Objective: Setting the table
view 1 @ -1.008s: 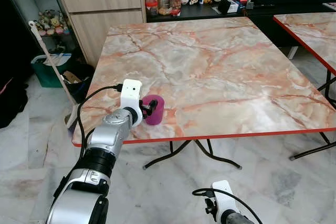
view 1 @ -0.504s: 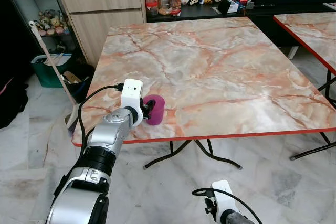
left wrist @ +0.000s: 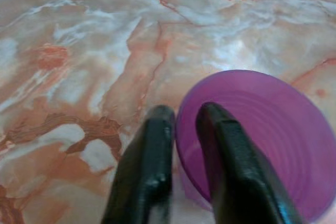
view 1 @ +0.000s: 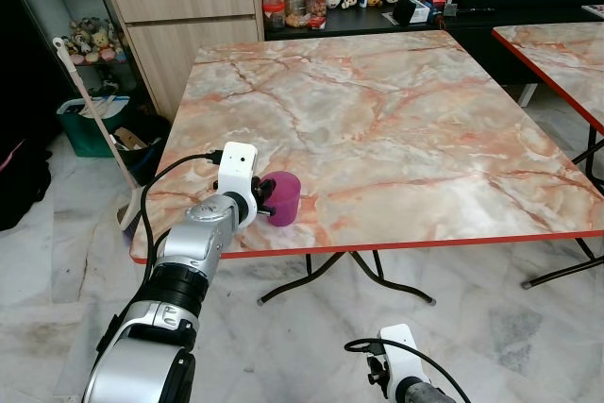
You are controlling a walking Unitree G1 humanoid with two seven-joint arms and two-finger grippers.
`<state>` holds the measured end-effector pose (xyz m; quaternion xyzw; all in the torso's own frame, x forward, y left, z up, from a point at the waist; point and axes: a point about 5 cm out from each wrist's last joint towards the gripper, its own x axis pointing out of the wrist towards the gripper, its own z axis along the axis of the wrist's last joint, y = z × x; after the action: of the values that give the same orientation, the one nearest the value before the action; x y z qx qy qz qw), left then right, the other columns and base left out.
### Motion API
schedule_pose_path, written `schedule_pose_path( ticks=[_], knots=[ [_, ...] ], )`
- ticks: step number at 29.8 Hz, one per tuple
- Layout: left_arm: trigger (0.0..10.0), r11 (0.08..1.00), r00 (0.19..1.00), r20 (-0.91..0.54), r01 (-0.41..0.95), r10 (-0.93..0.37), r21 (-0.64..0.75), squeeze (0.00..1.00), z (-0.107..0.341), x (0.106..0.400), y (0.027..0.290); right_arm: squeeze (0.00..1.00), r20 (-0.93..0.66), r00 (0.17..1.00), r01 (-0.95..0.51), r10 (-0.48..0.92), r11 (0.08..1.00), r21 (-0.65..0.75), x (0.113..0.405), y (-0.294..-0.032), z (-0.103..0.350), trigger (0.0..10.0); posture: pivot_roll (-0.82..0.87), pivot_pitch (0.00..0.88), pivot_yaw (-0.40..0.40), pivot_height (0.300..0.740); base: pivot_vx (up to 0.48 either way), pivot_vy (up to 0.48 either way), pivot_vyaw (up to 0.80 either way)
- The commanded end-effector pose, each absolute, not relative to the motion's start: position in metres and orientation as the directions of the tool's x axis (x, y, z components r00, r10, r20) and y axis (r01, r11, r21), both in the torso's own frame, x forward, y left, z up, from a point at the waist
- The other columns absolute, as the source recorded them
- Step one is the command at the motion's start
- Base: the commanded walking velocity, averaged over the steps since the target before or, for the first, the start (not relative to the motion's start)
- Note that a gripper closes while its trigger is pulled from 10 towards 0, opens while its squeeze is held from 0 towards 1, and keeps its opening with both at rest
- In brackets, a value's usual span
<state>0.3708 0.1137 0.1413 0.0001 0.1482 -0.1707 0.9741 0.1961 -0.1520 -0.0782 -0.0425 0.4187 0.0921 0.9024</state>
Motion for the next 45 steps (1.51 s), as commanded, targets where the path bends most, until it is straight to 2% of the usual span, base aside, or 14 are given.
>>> schedule_pose_path(
  ticks=[1,15,16,17,18,19,21,22,26,28,29,33,39,45],
  knots=[
    [0.0,0.938,0.895,-0.301,0.346,-0.329,0.002,0.0,0.145,0.372,0.115,0.0,-0.764,0.632,-0.205,0.132,0.979,0.0,0.199,-0.151,-0.077,10.0,-0.11,0.0,0.056,0.74,0.0,0.0,0.0],
    [0.0,0.935,0.902,-0.262,0.355,-0.344,-0.006,0.0,0.147,0.37,0.116,0.0,-0.767,0.627,-0.215,0.138,0.977,0.0,0.198,-0.149,-0.077,10.0,-0.11,0.0,0.059,0.74,0.0,0.0,0.0],
    [0.0,0.945,0.932,-0.165,0.309,-0.323,-0.102,0.0,0.156,0.372,0.125,0.0,-0.767,0.627,-0.216,0.14,0.976,0.001,0.198,-0.149,-0.078,10.0,-0.11,0.0,0.061,0.74,0.0,0.0,0.0],
    [0.0,0.945,0.932,-0.165,0.309,-0.323,-0.102,0.0,0.156,0.372,0.125,0.0,-0.767,0.627,-0.216,0.14,0.976,0.001,0.198,-0.149,-0.078,10.0,-0.11,0.0,0.061,0.74,0.0,0.0,0.0],
    [0.0,0.945,0.962,-0.047,0.253,-0.268,-0.205,0.0,0.168,0.373,0.137,0.0,-0.766,0.627,-0.218,0.142,0.976,0.002,0.198,-0.148,-0.077,10.0,-0.11,0.0,0.061,0.74,0.0,0.0,0.0],
    [1.2,0.947,0.974,-0.005,0.217,-0.225,-0.237,0.0,0.173,0.373,0.145,0.0,-0.766,0.626,-0.219,0.142,0.976,0.002,0.198,-0.148,-0.078,10.0,-0.1,0.0,0.061,0.74,0.0,0.0,0.0],
    [1.2,0.947,0.981,0.019,0.192,-0.194,-0.256,0.0,0.175,0.372,0.151,0.0,-0.766,0.626,-0.22,0.143,0.976,0.002,0.198,-0.148,-0.078,10.0,-0.1,0.0,0.061,0.74,0.0,0.0,0.0],
    [10.0,0.951,0.989,0.041,0.146,-0.14,-0.274,0.0,0.177,0.372,0.162,0.0,-0.767,0.626,-0.221,0.144,0.975,0.002,0.198,-0.148,-0.078,10.0,-0.1,0.0,0.061,0.74,0.0,0.0,0.0],
    [10.0,0.966,0.991,0.102,-0.053,0.081,-0.255,0.0,0.181,0.366,0.208,0.0,-0.767,0.625,-0.227,0.145,0.974,0.0,0.198,-0.147,-0.078,10.0,-0.1,0.0,0.059,0.74,0.0,0.0,0.0],
    [10.0,0.958,0.968,0.111,-0.2,0.225,-0.204,0.0,0.177,0.357,0.243,0.0,-0.767,0.624,-0.23,0.146,0.973,-0.002,0.198,-0.147,-0.078,10.0,-0.09,0.0,0.056,0.74,0.0,0.0,0.0],
    [10.0,0.958,0.968,0.111,-0.2,0.225,-0.204,0.0,0.177,0.357,0.243,0.0,-0.767,0.624,-0.23,0.146,0.973,-0.002,0.198,-0.147,-0.078,10.0,-0.09,0.0,0.056,0.74,0.0,0.0,0.0],
    [10.0,0.939,0.932,0.128,-0.343,0.34,0.003,0.0,0.17,0.343,0.281,0.0,-0.767,0.624,-0.231,0.147,0.973,-0.001,0.198,-0.147,-0.078,10.0,-0.1,0.0,0.064,0.74,0.0,0.0,0.0],
    [10.0,0.785,0.797,0.034,-0.601,0.603,0.15,0.0,0.136,0.305,0.344,0.0,-0.769,0.623,-0.228,0.146,0.974,0.001,0.197,-0.146,-0.078,10.0,-0.1,0.0,0.076,0.74,0.0,0.0,0.0],
    [10.0,0.687,0.694,-0.096,-0.667,0.714,0.289,0.0,0.09,0.268,0.366,0.0,-0.774,0.616,-0.226,0.146,0.974,0.004,0.193,-0.146,-0.08,10.0,-0.11,0.0,0.079,0.74,0.0,0.0,0.0]
  ],
)
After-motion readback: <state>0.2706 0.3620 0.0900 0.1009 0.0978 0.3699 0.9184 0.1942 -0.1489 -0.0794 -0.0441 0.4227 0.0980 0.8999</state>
